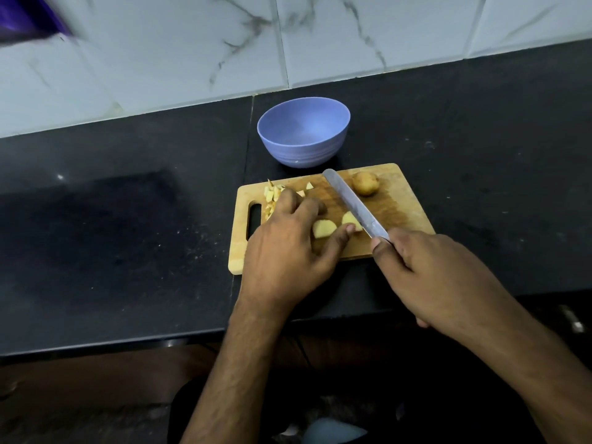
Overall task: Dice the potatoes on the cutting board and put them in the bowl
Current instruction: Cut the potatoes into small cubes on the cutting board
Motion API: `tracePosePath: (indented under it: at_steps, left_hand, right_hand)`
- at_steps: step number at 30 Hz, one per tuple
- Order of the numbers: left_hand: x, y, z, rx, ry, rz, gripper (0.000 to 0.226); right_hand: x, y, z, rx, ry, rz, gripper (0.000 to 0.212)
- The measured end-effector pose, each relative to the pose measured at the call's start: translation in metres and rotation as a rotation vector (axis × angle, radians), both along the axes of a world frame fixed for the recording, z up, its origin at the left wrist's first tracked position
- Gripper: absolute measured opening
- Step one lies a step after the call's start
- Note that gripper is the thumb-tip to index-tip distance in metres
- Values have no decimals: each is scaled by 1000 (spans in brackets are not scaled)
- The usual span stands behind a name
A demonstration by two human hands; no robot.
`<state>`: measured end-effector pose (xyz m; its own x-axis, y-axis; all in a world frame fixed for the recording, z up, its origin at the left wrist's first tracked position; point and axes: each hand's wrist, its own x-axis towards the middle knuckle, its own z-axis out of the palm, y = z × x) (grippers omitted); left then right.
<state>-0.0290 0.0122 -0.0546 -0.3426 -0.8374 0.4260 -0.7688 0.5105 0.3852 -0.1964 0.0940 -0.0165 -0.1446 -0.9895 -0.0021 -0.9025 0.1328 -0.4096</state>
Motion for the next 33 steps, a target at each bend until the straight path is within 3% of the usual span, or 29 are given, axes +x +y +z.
tracePosePath:
  at_steps: [3, 8, 22, 26, 33]
  left_hand:
    - [8, 0, -1, 66, 62, -69, 34]
    - [8, -3, 3, 131, 98, -45, 25]
    - [11, -5, 2, 119, 199, -29, 30]
    - [12, -5, 2, 112, 201, -24, 28]
    - [11, -2, 4, 154, 207, -21, 19]
  right_hand:
    - [0, 0, 1, 3, 3, 8, 39]
    - [2, 7, 1, 19, 63, 89, 36]
    - [14, 12, 4, 126, 163, 106, 27]
    - [11, 4, 13, 277, 164, 143, 35]
    - [8, 21, 29, 344, 195, 143, 33]
